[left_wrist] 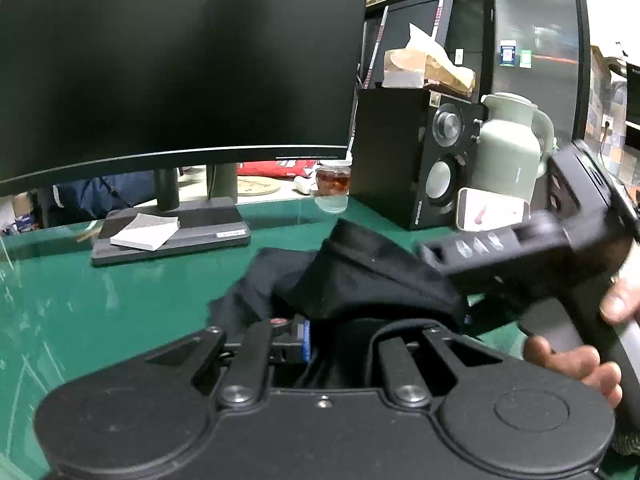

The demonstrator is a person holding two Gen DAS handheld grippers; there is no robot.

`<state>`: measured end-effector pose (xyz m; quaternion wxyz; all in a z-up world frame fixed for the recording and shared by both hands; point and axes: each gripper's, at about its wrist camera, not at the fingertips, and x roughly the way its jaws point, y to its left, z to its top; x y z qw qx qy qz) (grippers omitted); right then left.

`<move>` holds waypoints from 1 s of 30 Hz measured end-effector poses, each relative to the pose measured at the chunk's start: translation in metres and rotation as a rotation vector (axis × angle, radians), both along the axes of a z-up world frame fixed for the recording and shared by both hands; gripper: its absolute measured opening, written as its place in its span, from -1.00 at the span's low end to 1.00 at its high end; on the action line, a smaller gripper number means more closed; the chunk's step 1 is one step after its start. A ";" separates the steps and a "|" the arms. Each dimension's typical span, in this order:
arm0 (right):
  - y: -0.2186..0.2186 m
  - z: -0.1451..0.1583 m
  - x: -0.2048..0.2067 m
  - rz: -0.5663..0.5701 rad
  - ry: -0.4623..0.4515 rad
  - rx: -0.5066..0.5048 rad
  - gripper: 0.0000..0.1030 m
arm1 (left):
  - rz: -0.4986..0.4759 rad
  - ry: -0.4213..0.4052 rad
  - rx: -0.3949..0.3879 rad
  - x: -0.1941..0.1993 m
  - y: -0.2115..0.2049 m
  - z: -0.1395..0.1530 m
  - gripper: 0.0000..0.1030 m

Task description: Fold clothes

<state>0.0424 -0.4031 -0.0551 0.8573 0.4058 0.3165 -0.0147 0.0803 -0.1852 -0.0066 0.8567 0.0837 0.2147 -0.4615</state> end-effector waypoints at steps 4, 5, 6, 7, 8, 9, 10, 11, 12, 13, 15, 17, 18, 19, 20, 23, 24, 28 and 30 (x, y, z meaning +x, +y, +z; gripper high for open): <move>0.003 -0.010 0.017 0.069 0.003 0.125 -0.75 | 0.012 -0.003 -0.002 0.001 0.010 0.000 -0.77; 0.007 -0.003 0.012 0.074 -0.033 0.104 -0.76 | 0.019 -0.006 -0.013 0.001 0.013 0.002 -0.77; 0.010 0.005 0.005 0.077 -0.073 0.077 -0.76 | 0.032 -0.011 -0.036 0.001 0.019 0.007 -0.77; 0.014 0.013 -0.002 0.079 -0.113 0.051 -0.77 | 0.042 -0.016 -0.056 0.001 0.025 0.012 -0.77; 0.017 0.023 -0.009 0.083 -0.158 0.033 -0.78 | 0.048 -0.019 -0.076 0.001 0.030 0.016 -0.77; 0.020 0.033 -0.017 0.081 -0.202 0.015 -0.78 | 0.054 -0.025 -0.112 0.000 0.037 0.025 -0.77; 0.022 0.038 -0.022 0.080 -0.226 0.005 -0.78 | 0.054 -0.031 -0.153 -0.001 0.044 0.035 -0.77; 0.026 0.051 -0.032 0.079 -0.279 -0.017 -0.78 | 0.050 -0.039 -0.186 -0.003 0.050 0.043 -0.77; 0.029 0.064 -0.042 0.077 -0.324 -0.038 -0.78 | 0.047 -0.045 -0.203 -0.005 0.052 0.047 -0.77; 0.032 0.076 -0.051 0.075 -0.369 -0.059 -0.78 | 0.044 -0.056 -0.221 -0.008 0.055 0.053 -0.77; 0.032 0.090 -0.064 0.073 -0.428 -0.080 -0.78 | 0.038 -0.107 -0.280 -0.021 0.063 0.071 -0.77; 0.033 0.107 -0.079 0.071 -0.494 -0.102 -0.78 | 0.038 -0.125 -0.320 -0.027 0.069 0.082 -0.76; 0.035 0.115 -0.086 0.073 -0.535 -0.124 -0.78 | 0.039 -0.136 -0.353 -0.031 0.074 0.089 -0.76; 0.035 0.120 -0.090 0.067 -0.556 -0.142 -0.78 | 0.043 -0.143 -0.373 -0.033 0.077 0.094 -0.76; 0.031 0.123 -0.097 0.043 -0.574 -0.163 -0.78 | 0.050 -0.152 -0.388 -0.035 0.079 0.098 -0.76; 0.019 0.125 -0.108 -0.018 -0.584 -0.181 -0.78 | 0.126 -0.152 -0.351 -0.030 0.077 0.098 -0.76; 0.014 0.123 -0.110 -0.044 -0.570 -0.175 -0.78 | 0.146 -0.137 -0.334 -0.026 0.075 0.095 -0.76; -0.007 0.100 -0.113 -0.157 -0.457 -0.147 -0.78 | 0.230 -0.034 -0.248 -0.005 0.062 0.069 -0.75; -0.016 0.085 -0.109 -0.217 -0.377 -0.160 -0.78 | 0.260 0.014 -0.202 0.004 0.055 0.056 -0.74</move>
